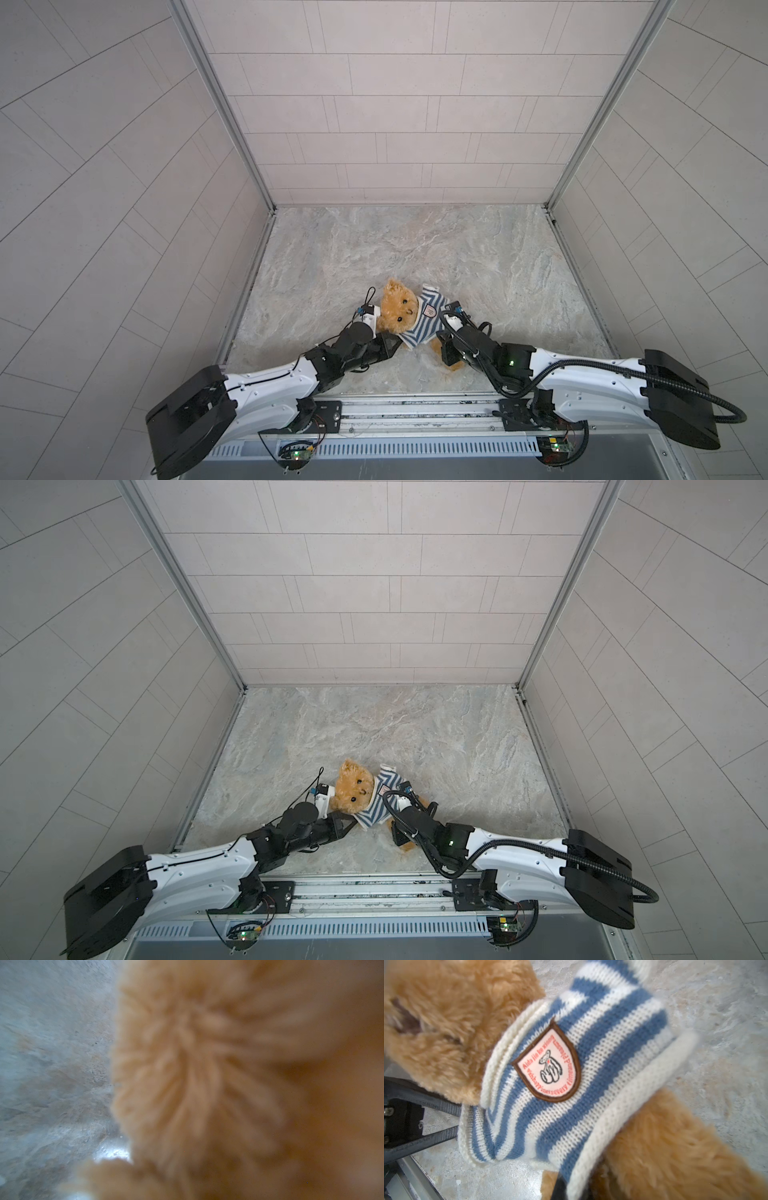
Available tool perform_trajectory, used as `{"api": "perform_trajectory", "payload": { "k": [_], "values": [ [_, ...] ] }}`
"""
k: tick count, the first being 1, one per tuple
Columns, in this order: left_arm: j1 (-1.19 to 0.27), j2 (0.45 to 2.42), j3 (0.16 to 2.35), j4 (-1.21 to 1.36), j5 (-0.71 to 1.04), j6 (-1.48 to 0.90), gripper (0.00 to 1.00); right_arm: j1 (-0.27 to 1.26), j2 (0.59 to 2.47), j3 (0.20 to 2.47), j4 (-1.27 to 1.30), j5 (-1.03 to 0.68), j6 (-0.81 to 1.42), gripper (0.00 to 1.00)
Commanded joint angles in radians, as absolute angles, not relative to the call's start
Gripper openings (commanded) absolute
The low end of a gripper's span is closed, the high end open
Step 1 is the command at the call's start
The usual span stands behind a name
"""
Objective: Dress the teddy bear
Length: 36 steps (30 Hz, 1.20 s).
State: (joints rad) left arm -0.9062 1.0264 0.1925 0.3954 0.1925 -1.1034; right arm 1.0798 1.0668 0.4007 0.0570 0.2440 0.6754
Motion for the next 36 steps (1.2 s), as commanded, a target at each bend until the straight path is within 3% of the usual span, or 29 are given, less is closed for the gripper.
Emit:
{"api": "perform_trajectory", "payload": {
  "k": [1,9,16,19,22,29,36],
  "values": [
    [-0.905,1.005,0.197,0.301,0.228,-1.053,0.0,1.056,1.034,0.387,-0.009,0.354,0.668,0.0],
    [-0.903,0.984,0.235,0.21,0.336,-0.933,0.0,1.035,1.032,0.405,-0.034,0.343,0.649,0.0],
    [-0.903,1.025,0.249,0.265,0.326,-0.945,0.0,1.037,1.042,0.414,-0.025,0.303,0.678,0.0],
    [-0.908,1.006,0.253,0.262,0.315,-0.954,0.15,1.04,1.049,0.416,-0.012,0.293,0.686,0.0],
    [-0.919,0.988,0.259,0.22,0.287,-0.956,0.23,1.044,1.07,0.429,-0.011,0.29,0.697,0.0],
    [-1.009,1.051,0.281,0.276,0.215,-0.994,0.27,1.073,1.122,0.438,0.036,0.288,0.727,0.0],
    [-1.055,1.215,0.318,0.388,0.144,-1.053,0.23,1.084,1.141,0.449,0.038,0.282,0.741,0.0]
  ]
}}
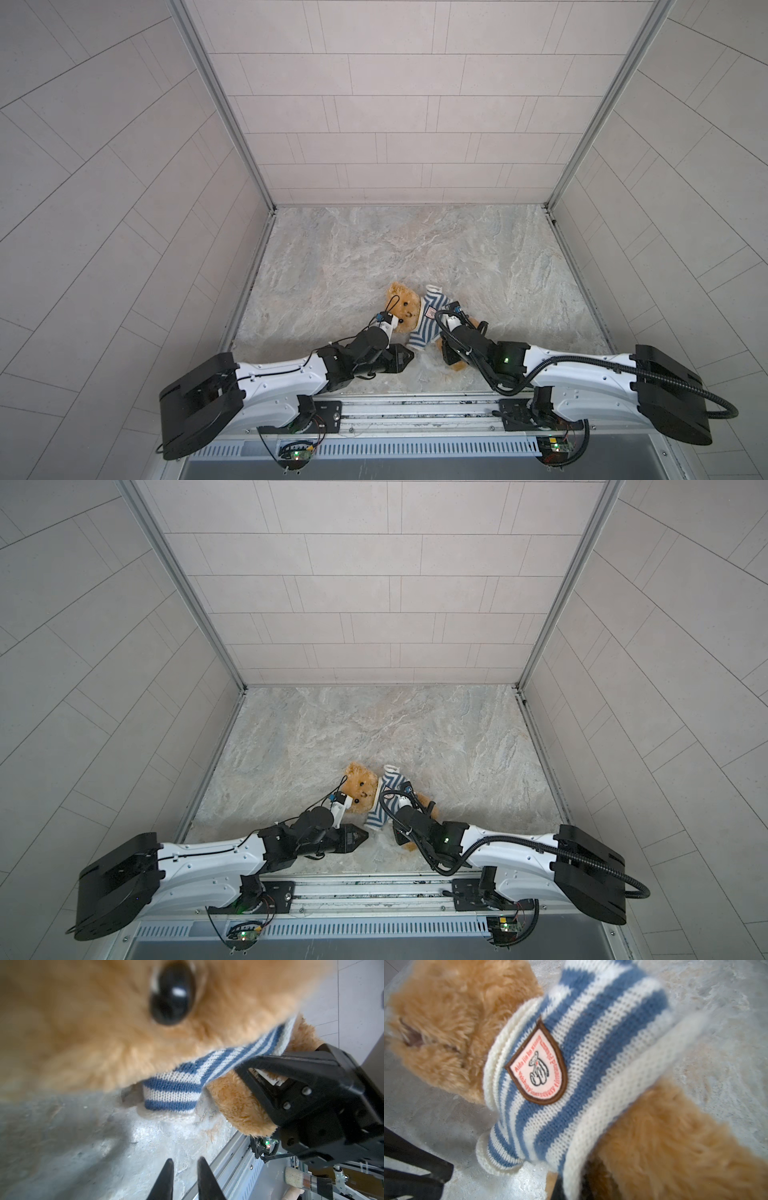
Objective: Dress the teddy bear
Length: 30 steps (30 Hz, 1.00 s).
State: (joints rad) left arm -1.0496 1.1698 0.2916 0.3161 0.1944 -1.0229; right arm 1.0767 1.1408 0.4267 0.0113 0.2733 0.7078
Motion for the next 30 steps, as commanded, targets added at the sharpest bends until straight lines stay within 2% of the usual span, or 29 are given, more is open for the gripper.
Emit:
{"api": "perform_trajectory", "payload": {
  "k": [1,9,15,19,25,30],
  "values": [
    [-1.055,1.234,0.321,0.4,0.139,-1.059,0.22,1.084,1.142,0.451,0.038,0.282,0.741,0.0],
    [-1.054,1.27,0.314,0.397,0.065,-1.081,0.18,1.107,1.125,0.455,0.042,0.274,0.76,0.0],
    [-1.054,1.244,0.327,0.38,0.025,-1.062,0.19,1.16,1.113,0.48,0.033,0.297,0.781,0.0],
    [-1.054,1.219,0.342,0.338,-0.014,-1.049,0.22,1.182,1.106,0.478,0.039,0.308,0.796,0.0],
    [-1.043,1.2,0.322,0.33,-0.052,-1.066,0.35,1.201,1.111,0.478,0.048,0.318,0.808,0.0],
    [-1.041,1.226,0.322,0.328,-0.07,-1.067,0.37,1.212,1.118,0.472,0.07,0.324,0.82,0.0]
  ]
}}
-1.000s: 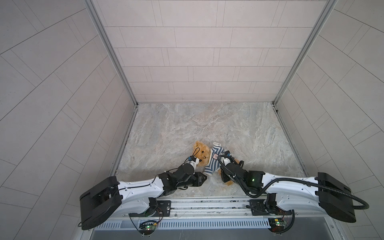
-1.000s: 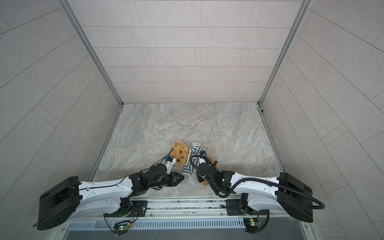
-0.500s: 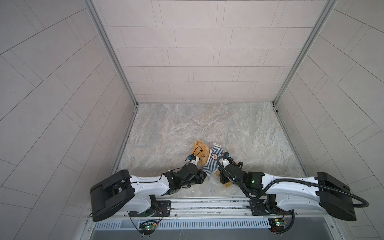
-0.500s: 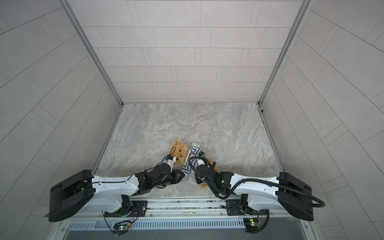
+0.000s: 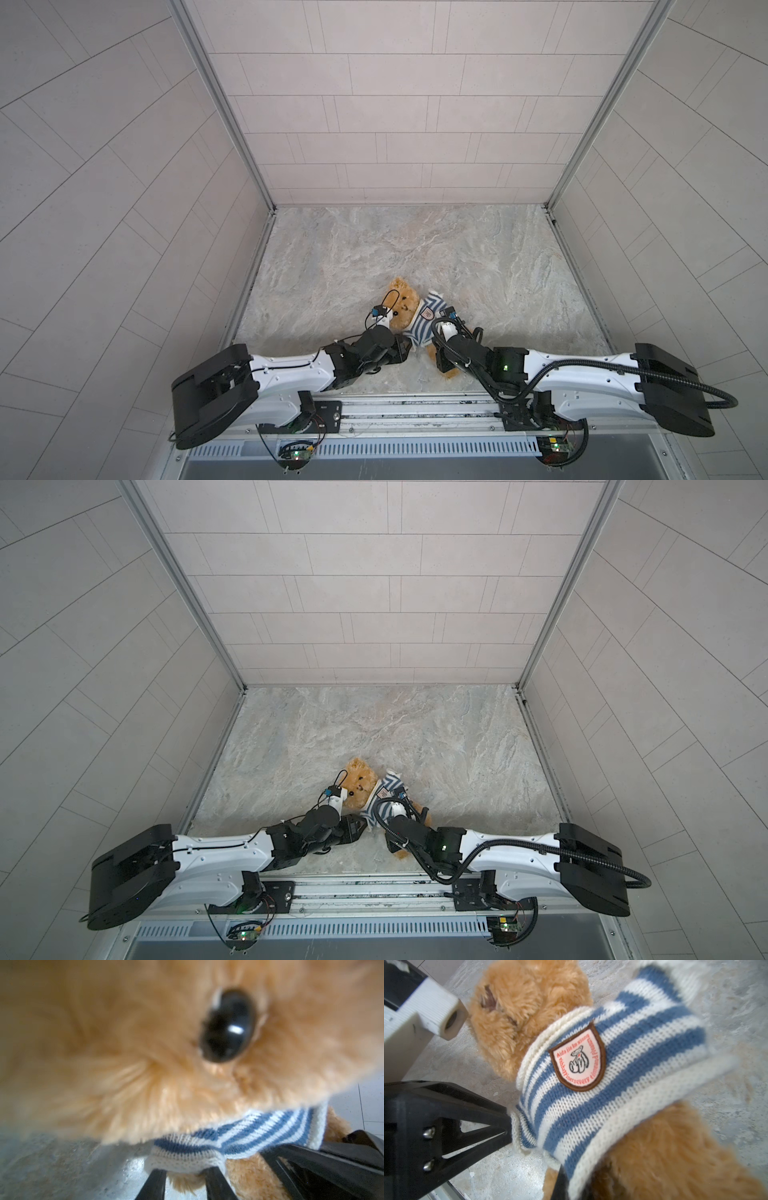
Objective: Dress the teddy bear
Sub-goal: 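Pull the sweater neckline down with the left gripper while the right gripper straightens the bear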
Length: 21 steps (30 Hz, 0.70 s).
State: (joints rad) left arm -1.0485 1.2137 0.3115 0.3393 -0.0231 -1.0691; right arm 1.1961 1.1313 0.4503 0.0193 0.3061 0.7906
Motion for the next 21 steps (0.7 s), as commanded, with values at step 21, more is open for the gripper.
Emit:
{"api": "perform_trajectory", "payload": {
  "k": [21],
  "values": [
    [-1.04,1.385,0.351,0.522,-0.035,-1.08,0.37,1.23,1.192,0.468,0.163,0.313,0.854,0.0]
  ]
}}
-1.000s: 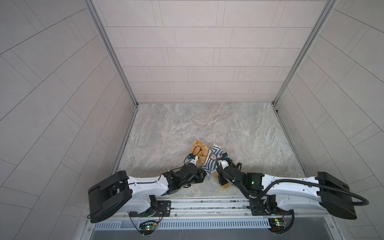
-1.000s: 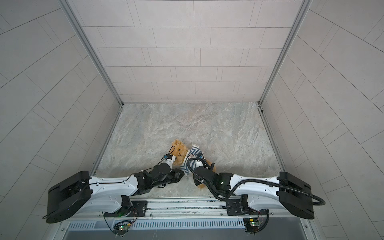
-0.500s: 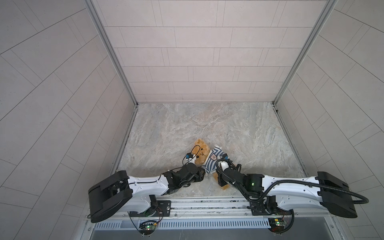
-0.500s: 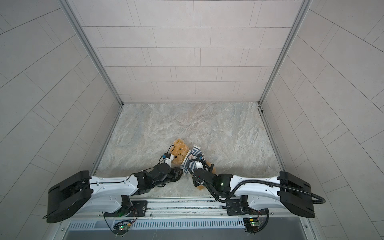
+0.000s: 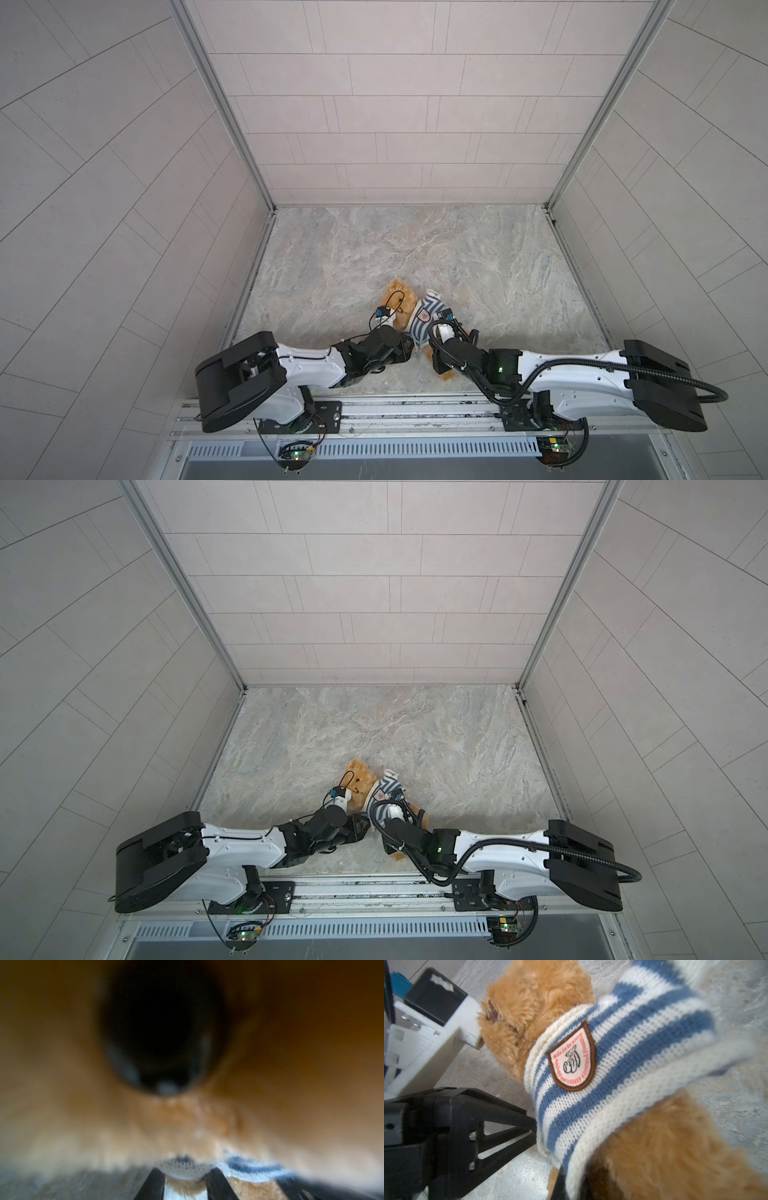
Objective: Dress the teddy bear
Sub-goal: 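Pull the sweater neckline down with the left gripper while the right gripper straightens the bear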
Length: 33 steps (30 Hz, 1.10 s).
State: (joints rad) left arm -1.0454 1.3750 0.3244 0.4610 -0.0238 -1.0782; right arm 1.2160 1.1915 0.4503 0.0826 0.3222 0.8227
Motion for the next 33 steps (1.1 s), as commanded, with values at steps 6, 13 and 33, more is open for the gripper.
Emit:
{"api": "perform_trajectory", "payload": {
  "k": [6,13,33],
  "values": [
    [-1.034,1.435,0.361,0.535,-0.033,-1.074,0.37,1.231,1.185,0.461,0.154,0.311,0.868,0.0],
    [-1.032,1.488,0.373,0.524,-0.073,-1.059,0.31,1.231,1.159,0.425,0.167,0.321,0.886,0.0],
    [-1.024,1.216,0.336,0.349,0.091,-0.916,0.0,1.074,0.731,0.285,-0.099,0.329,0.779,0.0]
  ]
}}
